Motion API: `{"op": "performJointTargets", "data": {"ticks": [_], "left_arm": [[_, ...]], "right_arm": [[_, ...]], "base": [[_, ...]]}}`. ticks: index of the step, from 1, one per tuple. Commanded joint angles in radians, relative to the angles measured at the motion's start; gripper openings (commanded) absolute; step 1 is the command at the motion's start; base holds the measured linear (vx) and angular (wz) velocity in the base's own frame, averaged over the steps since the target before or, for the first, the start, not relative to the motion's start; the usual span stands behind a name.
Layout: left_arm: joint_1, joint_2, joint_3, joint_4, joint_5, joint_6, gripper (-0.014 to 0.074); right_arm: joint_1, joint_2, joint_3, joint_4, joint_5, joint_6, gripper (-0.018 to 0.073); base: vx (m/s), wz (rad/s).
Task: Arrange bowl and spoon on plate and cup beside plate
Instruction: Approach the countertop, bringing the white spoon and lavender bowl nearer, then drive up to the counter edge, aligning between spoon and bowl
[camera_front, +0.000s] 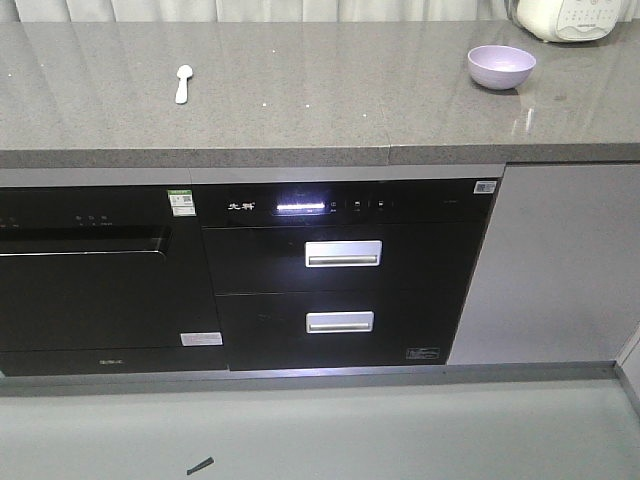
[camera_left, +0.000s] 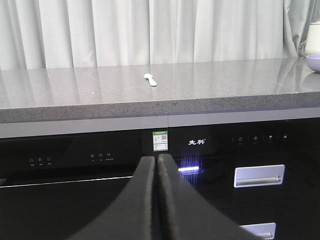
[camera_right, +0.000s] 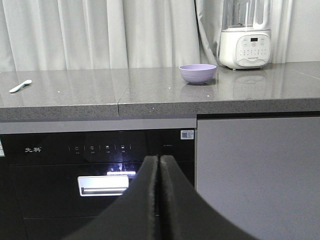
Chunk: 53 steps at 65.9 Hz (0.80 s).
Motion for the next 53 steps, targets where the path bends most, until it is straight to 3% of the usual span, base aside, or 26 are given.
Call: {"op": "performJointTargets", "data": {"ticks": [1,53], "left_arm": [[-0.001,0.018,0.03,-0.001,-0.078,-0.007,-0.0006],[-0.001,0.018,0.03,-0.001,-0.078,-0.007,-0.0006]], "right_arm": [[0.001,-0.013,0.016,-0.006,-0.077,-0.004,-0.0005],[0.001,-0.013,0.016,-0.006,-0.077,-0.004,-0.0005]], "base": [[0.04,-0.01],[0.04,-0.01]]}}
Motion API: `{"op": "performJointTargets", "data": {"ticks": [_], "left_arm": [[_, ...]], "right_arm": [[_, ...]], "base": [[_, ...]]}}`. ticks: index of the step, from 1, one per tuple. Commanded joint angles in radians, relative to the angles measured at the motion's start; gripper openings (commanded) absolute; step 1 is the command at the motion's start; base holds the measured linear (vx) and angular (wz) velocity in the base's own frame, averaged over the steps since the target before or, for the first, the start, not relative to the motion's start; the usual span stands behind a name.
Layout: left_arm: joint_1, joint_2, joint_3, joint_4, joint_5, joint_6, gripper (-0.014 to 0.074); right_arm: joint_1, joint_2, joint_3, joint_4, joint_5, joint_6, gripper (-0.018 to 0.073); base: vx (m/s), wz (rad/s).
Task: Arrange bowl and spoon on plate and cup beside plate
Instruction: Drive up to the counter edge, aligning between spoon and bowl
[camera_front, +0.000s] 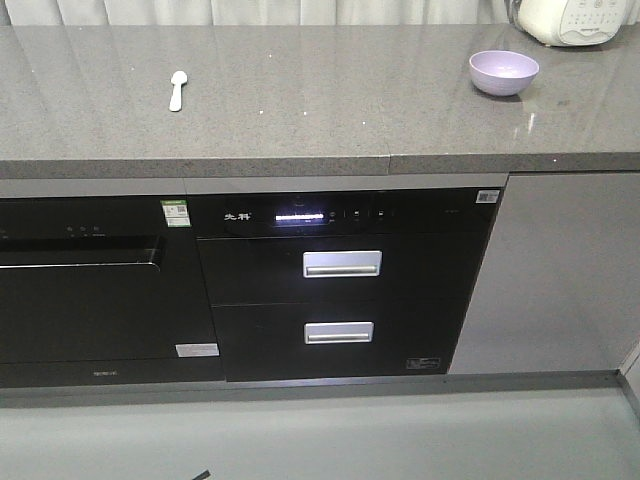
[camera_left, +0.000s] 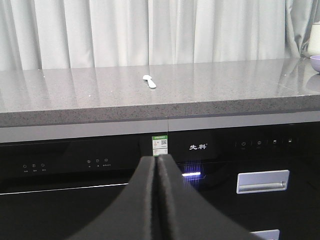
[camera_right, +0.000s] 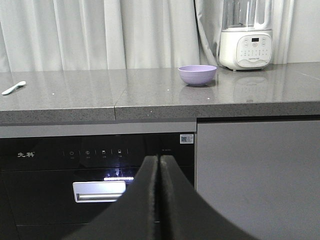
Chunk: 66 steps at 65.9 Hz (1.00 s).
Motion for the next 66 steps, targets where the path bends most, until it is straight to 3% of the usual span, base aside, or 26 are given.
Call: {"op": "performJointTargets", "data": {"ticks": [1,66], "left_arm": [[-0.001,0.018,0.03,-0.001,-0.078,-0.007,-0.0006],[-0.001,0.018,0.03,-0.001,-0.078,-0.007,-0.0006]], "right_arm": [[0.001,-0.013,0.016,-0.006,-0.077,-0.004,-0.0005],[0.001,-0.013,0.016,-0.006,-0.077,-0.004,-0.0005]], "base": [[0.05,0.0],[0.05,-0.01]]}}
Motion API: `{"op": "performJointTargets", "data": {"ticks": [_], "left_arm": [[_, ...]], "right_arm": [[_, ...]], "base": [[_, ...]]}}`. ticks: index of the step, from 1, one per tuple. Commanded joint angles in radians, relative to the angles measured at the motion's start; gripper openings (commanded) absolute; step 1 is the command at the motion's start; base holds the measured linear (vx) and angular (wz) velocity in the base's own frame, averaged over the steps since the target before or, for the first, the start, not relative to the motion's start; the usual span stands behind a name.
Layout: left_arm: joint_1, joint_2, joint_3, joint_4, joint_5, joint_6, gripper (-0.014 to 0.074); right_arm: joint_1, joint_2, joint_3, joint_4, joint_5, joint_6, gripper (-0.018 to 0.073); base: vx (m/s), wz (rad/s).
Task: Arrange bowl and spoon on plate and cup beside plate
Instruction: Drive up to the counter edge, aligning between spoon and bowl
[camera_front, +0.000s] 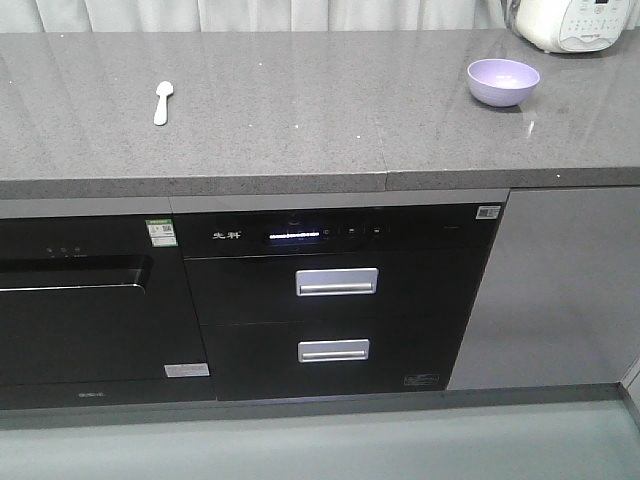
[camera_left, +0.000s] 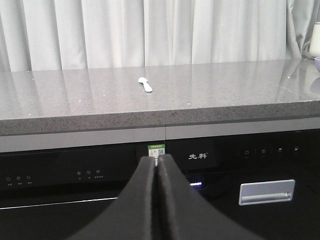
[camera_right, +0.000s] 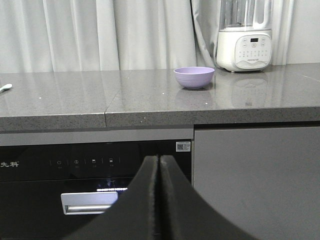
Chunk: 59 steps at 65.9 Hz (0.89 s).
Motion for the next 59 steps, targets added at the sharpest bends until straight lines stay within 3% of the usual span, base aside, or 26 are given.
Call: {"op": "performJointTargets", "data": {"ticks": [1,59], "left_arm": [[-0.001,0.018,0.03,-0.001,-0.078,-0.007,-0.0006],[-0.001,0.018,0.03,-0.001,-0.078,-0.007,-0.0006]], "right_arm": [[0.001,-0.013,0.016,-0.006,-0.077,-0.004,-0.0005],[0.001,-0.013,0.016,-0.006,-0.077,-0.004,-0.0005]], "base": [[0.06,0.0],[0.06,-0.01]]}}
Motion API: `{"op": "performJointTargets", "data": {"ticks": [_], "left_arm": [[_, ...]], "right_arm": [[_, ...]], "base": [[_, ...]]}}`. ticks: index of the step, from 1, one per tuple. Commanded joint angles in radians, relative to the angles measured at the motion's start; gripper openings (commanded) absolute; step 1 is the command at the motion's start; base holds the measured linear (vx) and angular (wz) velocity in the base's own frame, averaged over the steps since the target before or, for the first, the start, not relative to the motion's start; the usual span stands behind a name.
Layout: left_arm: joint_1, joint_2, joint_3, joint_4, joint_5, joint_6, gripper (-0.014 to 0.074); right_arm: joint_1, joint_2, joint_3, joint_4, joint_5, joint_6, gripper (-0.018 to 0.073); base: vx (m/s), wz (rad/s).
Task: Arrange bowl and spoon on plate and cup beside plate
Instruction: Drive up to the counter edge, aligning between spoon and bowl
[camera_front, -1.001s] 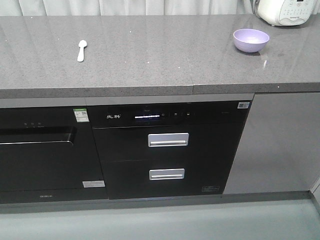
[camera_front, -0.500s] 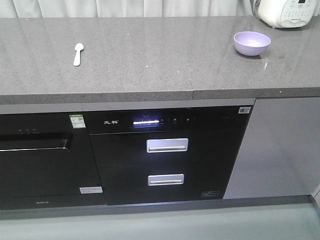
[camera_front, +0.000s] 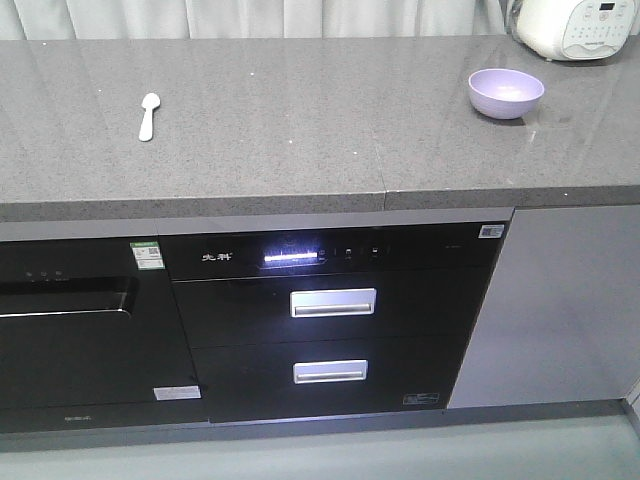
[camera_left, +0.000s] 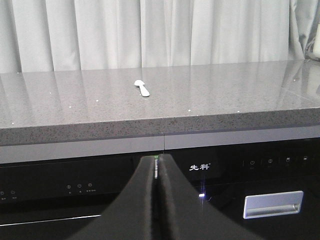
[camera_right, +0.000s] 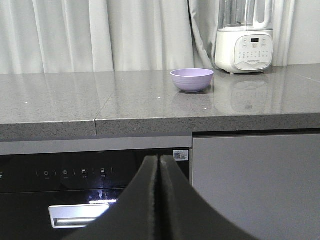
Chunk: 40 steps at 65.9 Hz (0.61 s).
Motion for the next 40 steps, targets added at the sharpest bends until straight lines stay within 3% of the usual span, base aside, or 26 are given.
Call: {"op": "performJointTargets", "data": {"ticks": [1,40], "left_arm": [[-0.001,0.018,0.03,-0.001,-0.078,-0.007,-0.0006],[-0.001,0.018,0.03,-0.001,-0.078,-0.007,-0.0006]], "right_arm": [[0.001,-0.013,0.016,-0.006,-0.077,-0.004,-0.0005],[0.001,-0.013,0.016,-0.006,-0.077,-0.004,-0.0005]], "base": [[0.06,0.0],[0.05,0.01]]}}
